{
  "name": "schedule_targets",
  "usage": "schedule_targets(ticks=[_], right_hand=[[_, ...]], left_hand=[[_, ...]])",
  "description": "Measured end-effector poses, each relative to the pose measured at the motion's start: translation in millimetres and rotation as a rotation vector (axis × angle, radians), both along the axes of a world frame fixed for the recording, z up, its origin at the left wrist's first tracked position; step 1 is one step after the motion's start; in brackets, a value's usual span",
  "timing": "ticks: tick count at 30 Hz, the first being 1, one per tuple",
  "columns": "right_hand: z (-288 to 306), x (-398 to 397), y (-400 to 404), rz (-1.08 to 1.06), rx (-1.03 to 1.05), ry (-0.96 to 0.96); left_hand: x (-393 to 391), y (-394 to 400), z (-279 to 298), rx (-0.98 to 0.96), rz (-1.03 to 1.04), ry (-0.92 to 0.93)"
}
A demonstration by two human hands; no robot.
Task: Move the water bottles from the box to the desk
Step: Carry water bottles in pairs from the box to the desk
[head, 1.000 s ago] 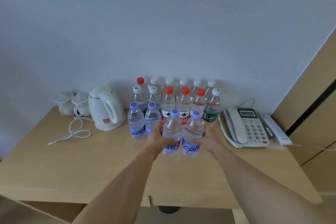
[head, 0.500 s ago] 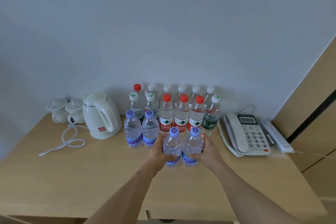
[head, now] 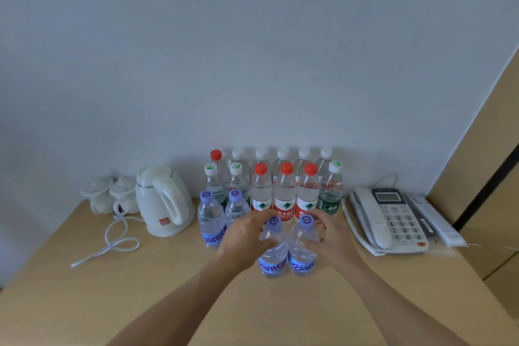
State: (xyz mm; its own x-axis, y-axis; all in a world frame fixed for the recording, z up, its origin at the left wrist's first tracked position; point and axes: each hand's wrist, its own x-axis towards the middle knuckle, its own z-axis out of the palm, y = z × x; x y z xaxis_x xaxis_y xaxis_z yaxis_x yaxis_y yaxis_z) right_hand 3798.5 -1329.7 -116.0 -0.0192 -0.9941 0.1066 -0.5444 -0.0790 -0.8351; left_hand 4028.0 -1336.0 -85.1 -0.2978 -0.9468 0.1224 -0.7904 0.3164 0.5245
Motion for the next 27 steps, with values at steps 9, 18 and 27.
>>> schedule_targets(ticks=[9, 18, 27], right_hand=[[6.5, 2.6, 6.0, 0.034, -0.096, 0.121], [12.9, 6.5, 11.1, 0.001, -0.064, 0.091], [6.8, 2.1, 12.5, -0.022, -0.042, 0.05]], left_hand=[[-23.4, -15.8, 24.6, -0.011, -0.068, -0.384], [-29.8, -50.8, 42.5, -0.037, -0.082, -0.498], [-34.0, -84.6, 57.9, -0.041, -0.093, -0.559]])
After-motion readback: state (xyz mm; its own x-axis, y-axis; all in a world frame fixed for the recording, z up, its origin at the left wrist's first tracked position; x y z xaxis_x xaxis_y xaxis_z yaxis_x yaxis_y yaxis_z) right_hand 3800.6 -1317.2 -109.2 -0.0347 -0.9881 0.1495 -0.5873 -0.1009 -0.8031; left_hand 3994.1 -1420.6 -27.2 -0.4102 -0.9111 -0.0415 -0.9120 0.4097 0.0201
